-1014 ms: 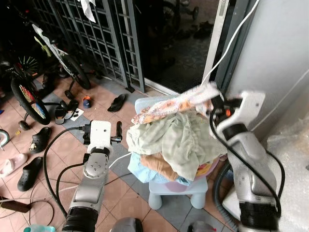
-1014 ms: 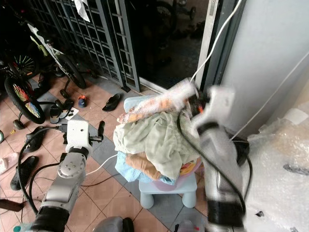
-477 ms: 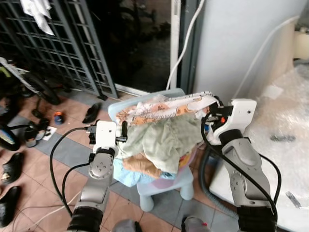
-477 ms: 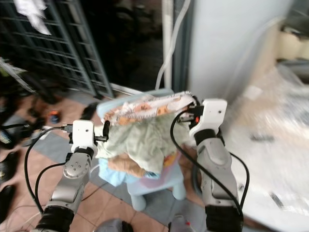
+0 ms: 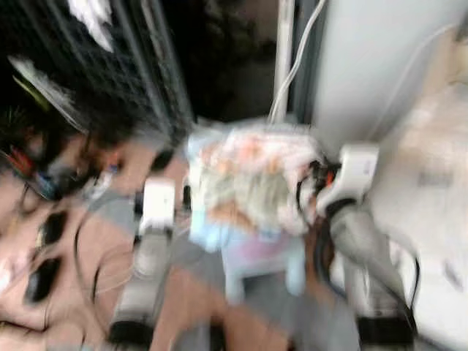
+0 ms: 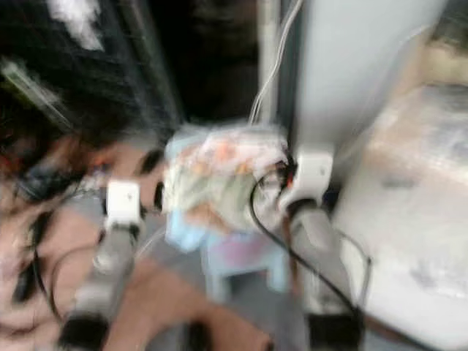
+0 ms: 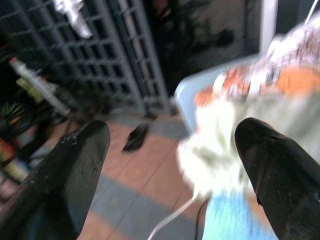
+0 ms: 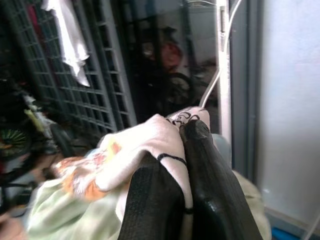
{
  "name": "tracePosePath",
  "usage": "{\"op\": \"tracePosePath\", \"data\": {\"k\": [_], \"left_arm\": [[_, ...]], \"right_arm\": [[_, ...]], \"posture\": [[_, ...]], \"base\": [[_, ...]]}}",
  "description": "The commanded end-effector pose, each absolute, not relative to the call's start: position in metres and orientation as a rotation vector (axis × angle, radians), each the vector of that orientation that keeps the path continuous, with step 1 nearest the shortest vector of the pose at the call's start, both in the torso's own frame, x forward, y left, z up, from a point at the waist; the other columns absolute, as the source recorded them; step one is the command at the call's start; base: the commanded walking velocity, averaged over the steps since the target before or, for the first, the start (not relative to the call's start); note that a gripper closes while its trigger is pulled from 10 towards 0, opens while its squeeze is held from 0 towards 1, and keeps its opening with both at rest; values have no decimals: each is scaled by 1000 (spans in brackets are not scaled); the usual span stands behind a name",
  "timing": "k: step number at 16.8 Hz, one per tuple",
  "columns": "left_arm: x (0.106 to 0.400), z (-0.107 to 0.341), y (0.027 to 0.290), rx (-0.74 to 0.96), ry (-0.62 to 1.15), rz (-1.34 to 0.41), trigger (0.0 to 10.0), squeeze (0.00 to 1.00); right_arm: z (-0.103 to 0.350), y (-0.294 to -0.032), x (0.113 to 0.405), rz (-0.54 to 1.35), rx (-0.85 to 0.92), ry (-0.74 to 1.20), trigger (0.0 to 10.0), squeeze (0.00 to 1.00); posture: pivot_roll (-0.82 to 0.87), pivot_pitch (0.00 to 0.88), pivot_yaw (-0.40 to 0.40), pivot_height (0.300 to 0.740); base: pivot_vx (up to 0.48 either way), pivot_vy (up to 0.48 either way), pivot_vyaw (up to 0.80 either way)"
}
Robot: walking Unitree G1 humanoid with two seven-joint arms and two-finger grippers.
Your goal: Clothes washing
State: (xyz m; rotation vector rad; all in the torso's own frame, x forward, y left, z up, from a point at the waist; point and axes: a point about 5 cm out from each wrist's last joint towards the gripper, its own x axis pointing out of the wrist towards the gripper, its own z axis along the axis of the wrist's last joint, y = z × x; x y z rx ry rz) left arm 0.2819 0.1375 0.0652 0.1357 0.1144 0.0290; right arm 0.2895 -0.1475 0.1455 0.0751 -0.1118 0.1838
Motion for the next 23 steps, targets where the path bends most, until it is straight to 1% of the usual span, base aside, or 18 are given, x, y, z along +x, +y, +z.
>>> {"op": "tracePosePath", "data": {"k": [1, 4, 8, 9, 12, 13, 15, 16, 17, 18, 19, 21, 23], "left_arm": [[284, 70, 140, 149, 101, 37, 10000, 0], [284, 71, 141, 123, 90, 25, 10000, 0], [284, 71, 144, 102, 96, 31, 10000, 0], [284, 70, 144, 97, 104, 35, 10000, 0], [287, 68, 136, 94, 110, 17, 10000, 0], [288, 69, 136, 92, 110, 18, 10000, 0], [288, 70, 137, 91, 106, 26, 10000, 0], [287, 69, 139, 91, 106, 30, 10000, 0], [287, 67, 140, 92, 108, 33, 10000, 0], [286, 67, 141, 94, 110, 35, 10000, 0], [286, 67, 141, 94, 109, 35, 10000, 0], [287, 68, 141, 91, 106, 30, 10000, 0], [287, 67, 140, 91, 107, 17, 10000, 0]], "right_arm": [[151, -146, 290, 184, 77, -136, 10000, 0], [159, -142, 296, 188, 51, -174, 10000, 0], [183, -150, 299, 124, -60, -297, 10000, 0], [188, -147, 301, 143, -73, -313, 10000, 0], [209, -126, 315, 228, -116, -389, 10000, 0], [221, -126, 320, 227, -122, -427, 10000, 0], [243, -134, 322, 194, -137, -502, 10000, 0], [246, -138, 321, 186, -145, -514, 10000, 0], [241, -144, 319, 178, -155, -503, 10000, 0], [216, -154, 311, 154, -141, -413, 10000, 0], [213, -154, 310, 152, -136, -401, 10000, 0], [189, -153, 299, 149, -124, -333, 10000, 0], [168, -150, 287, 144, -116, -271, 10000, 0]], "posture": [[-99, 0, 129, 740], [-96, 0, 128, 740], [-97, 0, 122, 740], [-99, 0, 123, 740], [-108, 0, 128, 740], [-107, 0, 126, 740], [-101, 0, 120, 740], [-99, 0, 113, 740], [-99, 0, 109, 740], [-101, 0, 112, 740], [-101, 0, 112, 740], [-108, 0, 126, 740], [-112, 0, 137, 740]], "base": [[0, 0, 0], [0, 0, 0], [0, 0, -773], [0, 0, -619], [0, 0, 0], [0, 0, 0], [0, 0, 0], [0, 0, 0], [0, 0, 0], [0, 0, 0], [0, 0, 0], [0, 0, 0], [0, -347, 0]]}}
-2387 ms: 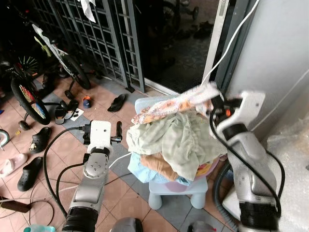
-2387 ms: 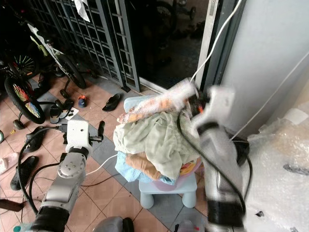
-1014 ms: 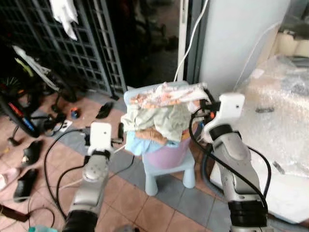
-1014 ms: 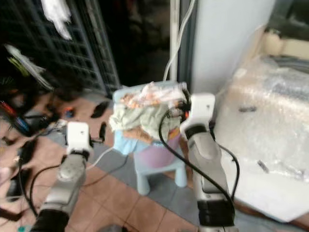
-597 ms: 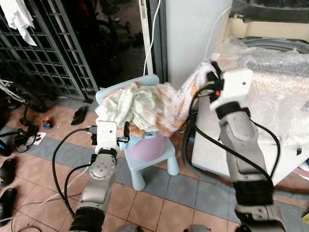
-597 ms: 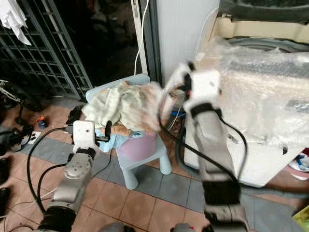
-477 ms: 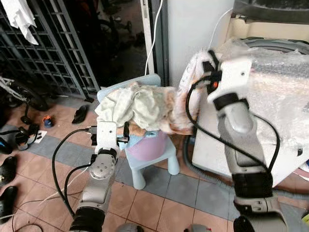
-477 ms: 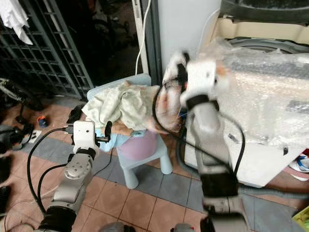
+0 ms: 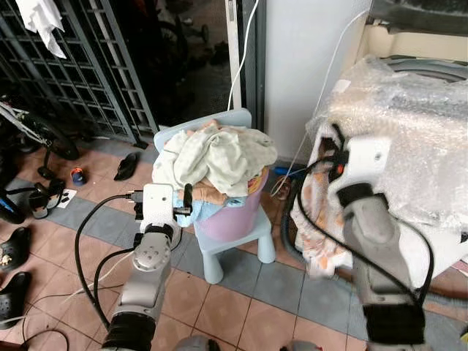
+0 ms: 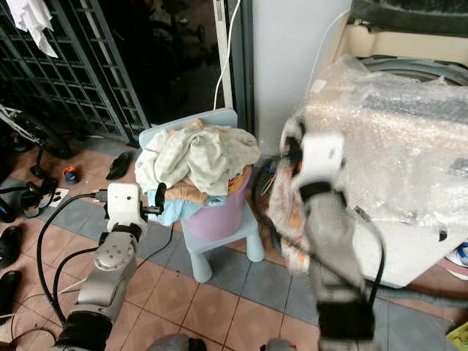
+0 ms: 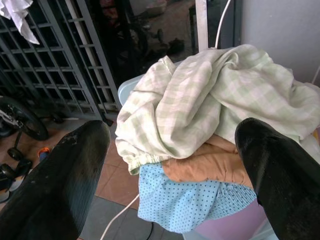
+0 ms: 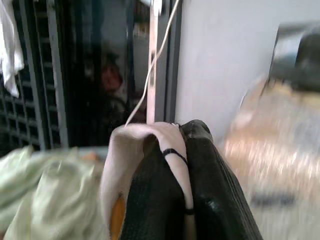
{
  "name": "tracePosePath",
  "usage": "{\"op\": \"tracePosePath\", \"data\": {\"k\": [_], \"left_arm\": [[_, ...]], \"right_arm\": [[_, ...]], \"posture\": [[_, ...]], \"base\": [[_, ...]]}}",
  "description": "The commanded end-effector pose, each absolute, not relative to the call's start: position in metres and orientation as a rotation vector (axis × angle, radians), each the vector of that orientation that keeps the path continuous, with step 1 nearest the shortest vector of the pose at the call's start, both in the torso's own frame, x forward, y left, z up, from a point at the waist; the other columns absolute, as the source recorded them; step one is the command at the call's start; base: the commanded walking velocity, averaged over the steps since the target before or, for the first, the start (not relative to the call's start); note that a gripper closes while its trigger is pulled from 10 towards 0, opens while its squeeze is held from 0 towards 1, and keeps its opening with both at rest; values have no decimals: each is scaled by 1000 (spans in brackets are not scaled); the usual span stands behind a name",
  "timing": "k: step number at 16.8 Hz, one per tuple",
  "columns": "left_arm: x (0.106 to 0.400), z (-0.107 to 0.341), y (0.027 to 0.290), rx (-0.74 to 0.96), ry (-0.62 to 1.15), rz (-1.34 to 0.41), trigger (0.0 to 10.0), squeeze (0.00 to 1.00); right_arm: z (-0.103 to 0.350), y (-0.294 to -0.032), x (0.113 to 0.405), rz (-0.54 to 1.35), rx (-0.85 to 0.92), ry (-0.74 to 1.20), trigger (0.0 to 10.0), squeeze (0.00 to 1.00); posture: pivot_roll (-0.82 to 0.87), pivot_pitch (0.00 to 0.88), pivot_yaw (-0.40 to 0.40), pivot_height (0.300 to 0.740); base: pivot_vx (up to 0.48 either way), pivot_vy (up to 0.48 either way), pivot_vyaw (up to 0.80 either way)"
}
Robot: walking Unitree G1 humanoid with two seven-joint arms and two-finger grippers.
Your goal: Clothes washing
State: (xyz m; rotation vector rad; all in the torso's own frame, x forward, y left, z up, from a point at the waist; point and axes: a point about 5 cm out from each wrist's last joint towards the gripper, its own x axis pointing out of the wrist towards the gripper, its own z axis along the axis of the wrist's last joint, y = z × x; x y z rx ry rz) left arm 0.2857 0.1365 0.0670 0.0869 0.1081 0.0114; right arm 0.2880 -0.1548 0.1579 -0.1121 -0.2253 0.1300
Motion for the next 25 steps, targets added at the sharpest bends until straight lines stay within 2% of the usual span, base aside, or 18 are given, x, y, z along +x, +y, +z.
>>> {"op": "tracePosePath", "data": {"k": [1, 8, 12, 17, 21, 25], "left_arm": [[287, 67, 140, 95, 107, 11, 10000, 0], [286, 65, 141, 104, 114, 3, 10000, 0], [284, 63, 143, 104, 123, 5, 10000, 0], [274, 55, 157, 74, 148, 38, 10000, 0], [263, 50, 166, 68, 155, 19, 10000, 0], [263, 51, 169, 61, 151, 9, 10000, 0]], "right_arm": [[161, -149, 283, 138, -106, -245, 10000, 0], [141, -155, 276, 116, -107, -175, 10000, 0], [131, -157, 271, 116, -108, -141, 10000, 0], [115, -162, 259, 83, -128, -93, 10000, 0], [101, -179, 252, -46, -142, -32, 10000, 0], [97, -183, 253, -64, -126, -16, 10000, 0]], "posture": [[-112, 0, 138, 740], [-108, 0, 142, 740], [-109, 0, 141, 740], [-107, 0, 135, 740], [-106, 0, 130, 740], [-110, 0, 133, 740]], "base": [[0, -364, -800], [0, -390, -726], [0, -358, 0], [0, 0, 0], [0, 0, 0], [217, 0, -800]]}}
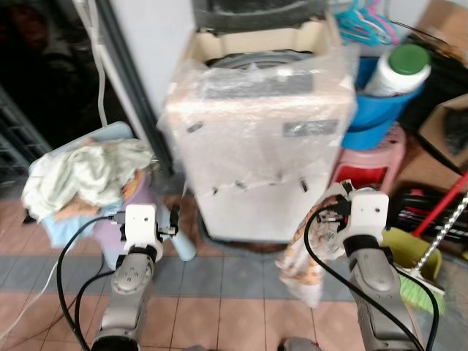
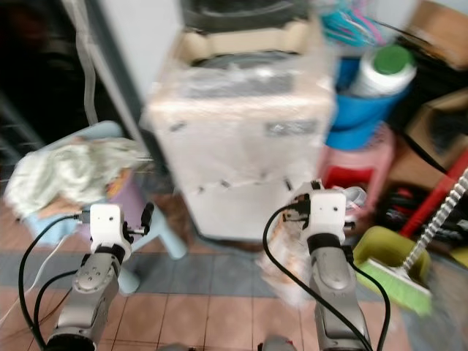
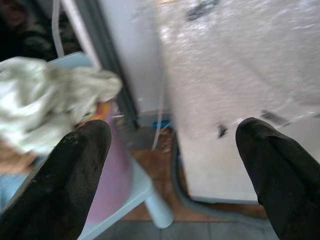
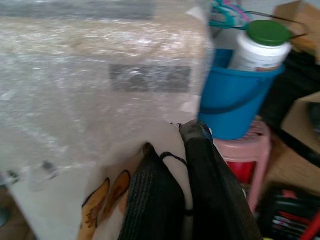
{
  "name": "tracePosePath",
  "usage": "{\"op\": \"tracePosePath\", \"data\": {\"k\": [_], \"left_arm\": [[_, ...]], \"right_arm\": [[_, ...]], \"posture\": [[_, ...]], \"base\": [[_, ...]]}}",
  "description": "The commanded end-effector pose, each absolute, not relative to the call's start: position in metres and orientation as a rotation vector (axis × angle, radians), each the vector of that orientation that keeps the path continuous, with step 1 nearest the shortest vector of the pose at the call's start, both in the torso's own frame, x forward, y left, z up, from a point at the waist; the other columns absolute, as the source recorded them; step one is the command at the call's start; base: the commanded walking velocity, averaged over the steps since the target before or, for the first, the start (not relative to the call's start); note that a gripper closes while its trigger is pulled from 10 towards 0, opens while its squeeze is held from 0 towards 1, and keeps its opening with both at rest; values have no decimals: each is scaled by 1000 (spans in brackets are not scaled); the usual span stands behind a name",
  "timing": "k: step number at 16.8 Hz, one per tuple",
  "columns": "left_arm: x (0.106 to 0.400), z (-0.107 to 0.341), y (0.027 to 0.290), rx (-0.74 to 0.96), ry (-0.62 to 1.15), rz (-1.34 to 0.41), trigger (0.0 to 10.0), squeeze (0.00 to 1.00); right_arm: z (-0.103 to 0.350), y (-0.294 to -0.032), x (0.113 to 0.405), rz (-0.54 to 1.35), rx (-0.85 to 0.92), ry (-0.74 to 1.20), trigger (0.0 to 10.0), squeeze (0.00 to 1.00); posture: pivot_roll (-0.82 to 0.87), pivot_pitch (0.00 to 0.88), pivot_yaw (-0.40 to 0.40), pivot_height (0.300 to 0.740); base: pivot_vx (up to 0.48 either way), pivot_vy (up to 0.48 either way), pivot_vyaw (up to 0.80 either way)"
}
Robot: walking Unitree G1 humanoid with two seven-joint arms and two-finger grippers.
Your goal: Clothes washing
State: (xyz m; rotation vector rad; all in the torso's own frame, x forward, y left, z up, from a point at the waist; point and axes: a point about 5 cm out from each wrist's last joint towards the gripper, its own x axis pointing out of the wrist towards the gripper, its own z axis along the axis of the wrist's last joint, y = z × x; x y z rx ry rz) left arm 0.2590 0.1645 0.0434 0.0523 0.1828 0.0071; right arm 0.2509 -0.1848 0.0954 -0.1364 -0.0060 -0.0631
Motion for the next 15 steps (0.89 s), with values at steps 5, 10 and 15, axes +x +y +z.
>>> {"op": "tracePosePath", "data": {"k": [5, 10, 15], "left_arm": [[263, 51, 166, 42, 151, 3, 10000, 0], [258, 48, 169, 46, 168, 17, 10000, 0], [256, 48, 174, 60, 171, 27, 10000, 0]], "right_arm": [[97, -180, 254, -30, -102, -15, 10000, 0], [91, -175, 251, 4, -60, 22, 10000, 0], [85, -180, 249, -12, -53, 82, 10000, 0]], "posture": [[-112, 0, 134, 740], [-92, 0, 104, 740], [-95, 0, 76, 740]], "base": [[298, 0, -160], [102, 161, 0], [0, 51, -115]]}}
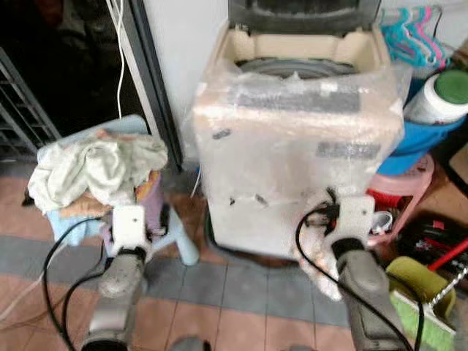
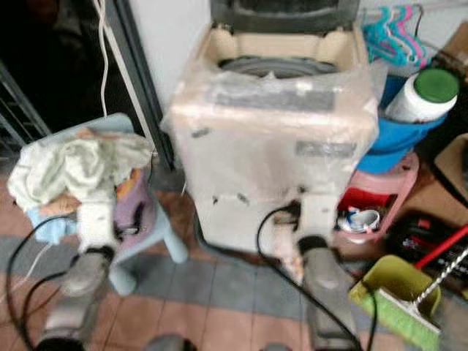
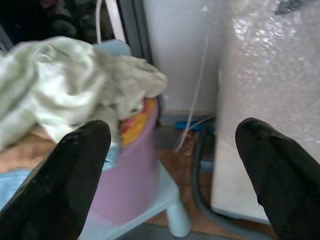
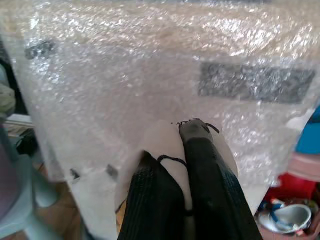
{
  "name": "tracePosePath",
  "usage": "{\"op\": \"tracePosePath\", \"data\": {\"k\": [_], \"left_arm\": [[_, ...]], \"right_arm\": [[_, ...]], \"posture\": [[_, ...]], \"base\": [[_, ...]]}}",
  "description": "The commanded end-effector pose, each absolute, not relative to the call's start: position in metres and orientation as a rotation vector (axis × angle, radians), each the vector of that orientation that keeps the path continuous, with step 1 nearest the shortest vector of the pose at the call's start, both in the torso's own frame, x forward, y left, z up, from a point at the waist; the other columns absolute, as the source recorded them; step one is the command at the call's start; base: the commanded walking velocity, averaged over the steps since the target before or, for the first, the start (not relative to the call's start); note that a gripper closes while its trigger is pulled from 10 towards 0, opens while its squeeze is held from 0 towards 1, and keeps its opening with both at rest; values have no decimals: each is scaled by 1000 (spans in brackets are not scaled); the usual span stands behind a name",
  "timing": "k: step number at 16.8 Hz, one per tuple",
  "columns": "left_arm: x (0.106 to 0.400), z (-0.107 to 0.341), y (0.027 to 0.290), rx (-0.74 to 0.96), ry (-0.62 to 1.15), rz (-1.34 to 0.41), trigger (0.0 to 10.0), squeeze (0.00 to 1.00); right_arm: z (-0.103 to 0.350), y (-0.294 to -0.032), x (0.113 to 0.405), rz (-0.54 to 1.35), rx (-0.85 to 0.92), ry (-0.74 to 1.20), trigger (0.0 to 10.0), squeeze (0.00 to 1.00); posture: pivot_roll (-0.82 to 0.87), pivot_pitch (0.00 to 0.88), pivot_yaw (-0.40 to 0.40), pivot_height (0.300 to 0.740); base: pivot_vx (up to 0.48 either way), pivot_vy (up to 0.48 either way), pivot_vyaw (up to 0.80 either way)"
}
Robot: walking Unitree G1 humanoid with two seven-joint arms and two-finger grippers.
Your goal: Clothes washing
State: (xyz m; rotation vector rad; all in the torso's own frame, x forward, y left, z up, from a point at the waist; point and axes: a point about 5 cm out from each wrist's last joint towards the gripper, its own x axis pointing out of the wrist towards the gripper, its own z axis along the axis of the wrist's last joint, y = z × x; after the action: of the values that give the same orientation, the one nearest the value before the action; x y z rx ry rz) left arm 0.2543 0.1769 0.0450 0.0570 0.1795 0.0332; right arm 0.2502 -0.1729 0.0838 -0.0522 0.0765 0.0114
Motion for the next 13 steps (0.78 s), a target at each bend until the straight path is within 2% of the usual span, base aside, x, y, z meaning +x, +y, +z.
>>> {"op": "tracePosePath", "data": {"k": [1, 2, 7, 10, 13], "left_arm": [[254, 47, 176, 57, 182, 35, 10000, 0], [253, 45, 177, 56, 188, 36, 10000, 0], [244, 39, 174, 57, 211, 22, 10000, 0], [245, 40, 174, 49, 210, 33, 10000, 0], [249, 42, 175, 57, 205, 33, 10000, 0]], "right_arm": [[83, -180, 246, -10, -59, 90, 10000, 0], [82, -180, 245, -11, -61, 91, 10000, 0], [83, -178, 248, -2, -54, 93, 10000, 0], [85, -178, 252, 5, -57, 88, 10000, 0], [87, -178, 255, 7, -55, 80, 10000, 0]], "posture": [[-95, 0, 82, 740], [-95, 0, 82, 740], [-82, 0, 69, 740], [-82, 0, 70, 740], [-83, 0, 72, 740]], "base": [[0, 0, 0], [0, 0, 0], [0, 0, -800], [336, 0, -800], [285, 0, 0]]}}
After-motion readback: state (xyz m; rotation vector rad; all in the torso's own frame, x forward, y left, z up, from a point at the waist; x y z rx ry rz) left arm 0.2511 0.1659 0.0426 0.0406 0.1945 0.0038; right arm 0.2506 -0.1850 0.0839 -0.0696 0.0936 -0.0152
